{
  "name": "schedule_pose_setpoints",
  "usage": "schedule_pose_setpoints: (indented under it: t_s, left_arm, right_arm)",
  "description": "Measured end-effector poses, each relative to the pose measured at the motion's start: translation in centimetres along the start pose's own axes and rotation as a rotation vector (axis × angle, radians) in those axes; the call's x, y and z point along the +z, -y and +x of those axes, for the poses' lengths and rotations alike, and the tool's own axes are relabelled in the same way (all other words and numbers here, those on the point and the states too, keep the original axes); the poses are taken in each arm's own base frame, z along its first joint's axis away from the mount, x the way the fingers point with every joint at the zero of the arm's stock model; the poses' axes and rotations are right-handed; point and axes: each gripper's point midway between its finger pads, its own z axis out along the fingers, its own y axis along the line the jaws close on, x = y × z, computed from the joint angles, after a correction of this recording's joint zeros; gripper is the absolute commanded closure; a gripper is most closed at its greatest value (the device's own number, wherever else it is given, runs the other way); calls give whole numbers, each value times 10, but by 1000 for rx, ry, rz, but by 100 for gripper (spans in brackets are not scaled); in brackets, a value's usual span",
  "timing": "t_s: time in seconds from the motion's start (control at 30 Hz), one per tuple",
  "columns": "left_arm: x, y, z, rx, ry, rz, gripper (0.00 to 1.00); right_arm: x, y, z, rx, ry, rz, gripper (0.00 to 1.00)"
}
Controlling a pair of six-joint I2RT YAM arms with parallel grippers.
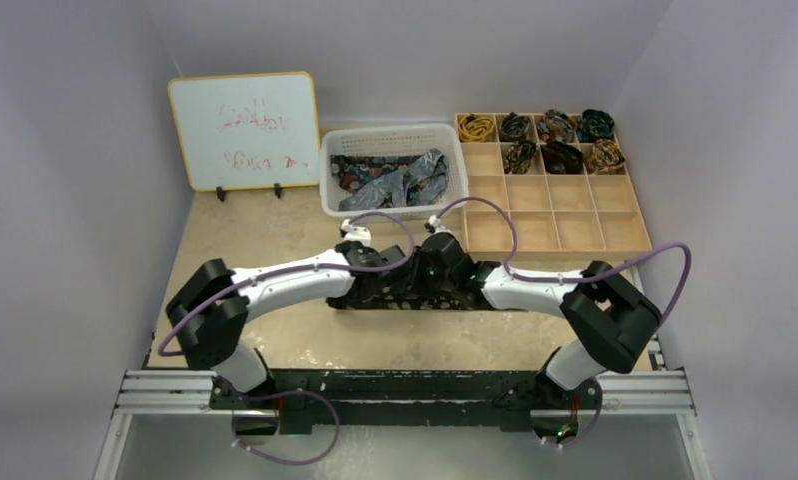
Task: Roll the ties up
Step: Roll the tie at the center of the board.
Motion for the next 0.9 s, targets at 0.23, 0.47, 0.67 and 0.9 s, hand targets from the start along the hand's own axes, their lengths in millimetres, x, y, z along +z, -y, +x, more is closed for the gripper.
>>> schedule_pose_setpoints:
  t_s: [0.23, 0.47, 0.67, 0.9]
  left_arm:
    - [-4, 12, 6, 84, 32, -163, 61]
    - [-10, 30, 7, 128, 53, -167, 48]
    - [-7, 53, 6, 171, 54, -72, 43]
    - [-3, 87, 11, 215, 33, 90, 38]
  right_arm:
    - [-9, 7, -12, 49, 39, -6, 61]
    - [-11, 26, -7, 84, 34, 28, 59]
    - [-21, 35, -13, 115, 58, 25, 57]
    - [-34, 42, -29, 153, 113, 16, 55]
